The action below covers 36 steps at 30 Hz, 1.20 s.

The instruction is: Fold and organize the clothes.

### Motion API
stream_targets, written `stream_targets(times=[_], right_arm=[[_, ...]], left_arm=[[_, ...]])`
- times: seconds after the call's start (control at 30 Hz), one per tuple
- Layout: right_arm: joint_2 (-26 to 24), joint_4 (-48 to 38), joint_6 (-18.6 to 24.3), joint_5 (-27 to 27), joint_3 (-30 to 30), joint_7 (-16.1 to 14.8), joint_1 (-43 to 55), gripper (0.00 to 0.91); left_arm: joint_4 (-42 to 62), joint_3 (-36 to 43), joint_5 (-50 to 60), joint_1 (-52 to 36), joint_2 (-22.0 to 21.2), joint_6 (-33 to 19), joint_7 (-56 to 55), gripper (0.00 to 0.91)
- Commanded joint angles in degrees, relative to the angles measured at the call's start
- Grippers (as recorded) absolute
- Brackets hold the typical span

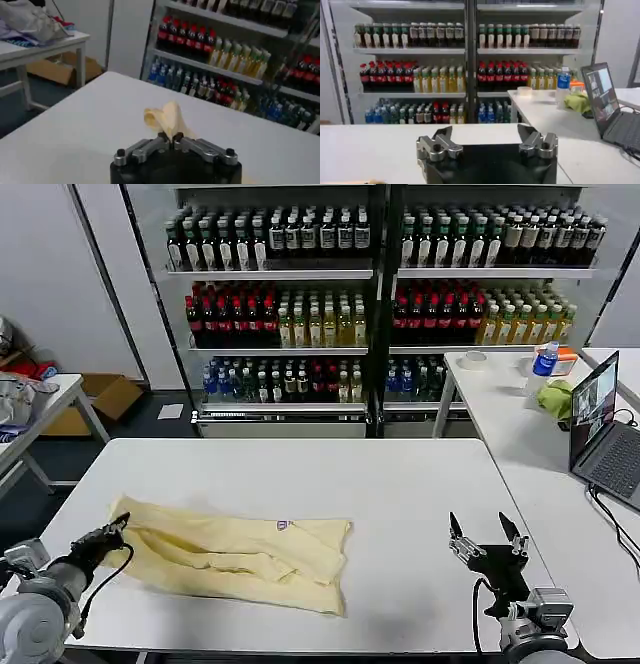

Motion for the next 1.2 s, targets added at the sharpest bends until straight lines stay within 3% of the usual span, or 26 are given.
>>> stream_targets(times=[0.03,0.53,1.07,1.1,1.13,1.2], right_arm=[[0.3,0.7,0.1,-0.4,0.2,-0.1,-0.9,0.907],[0.7,1.9,0.4,-1.2,0.2,-0.7,-2.2,0.907],[0.3,1.1,0.3,-0.5,0.1,-0.8,-0.8,0.907],[0.2,1.0,0.3,-0.5,0.1,-0.8,-0.7,0.907],[0.2,0.8,0.3,-0.4,0.1,-0.8,-0.5,0.907],[0.1,0.7,0.3,-0.3,0.0,-0.8,-0.3,0.907]], left_arm=[[-10.4,3.1,-13.4,-1.3,-2.9,-0.4,-0.6,0.01],[-12.3,19.2,-17.6,-5.0,-10.5,-2.1,-1.8,0.01],[-1.7,33.8,-8.6,-12.4,-17.4,-2.9,-2.6,0.02],[-1.3,34.2,-8.0,-12.9,-17.5,-2.8,-2.5,0.343],[-0.9,34.3,-7.9,-13.2,-17.7,-2.7,-2.5,0.907],[-0.6,34.3,-7.9,-13.6,-18.0,-2.4,-2.5,0.907]])
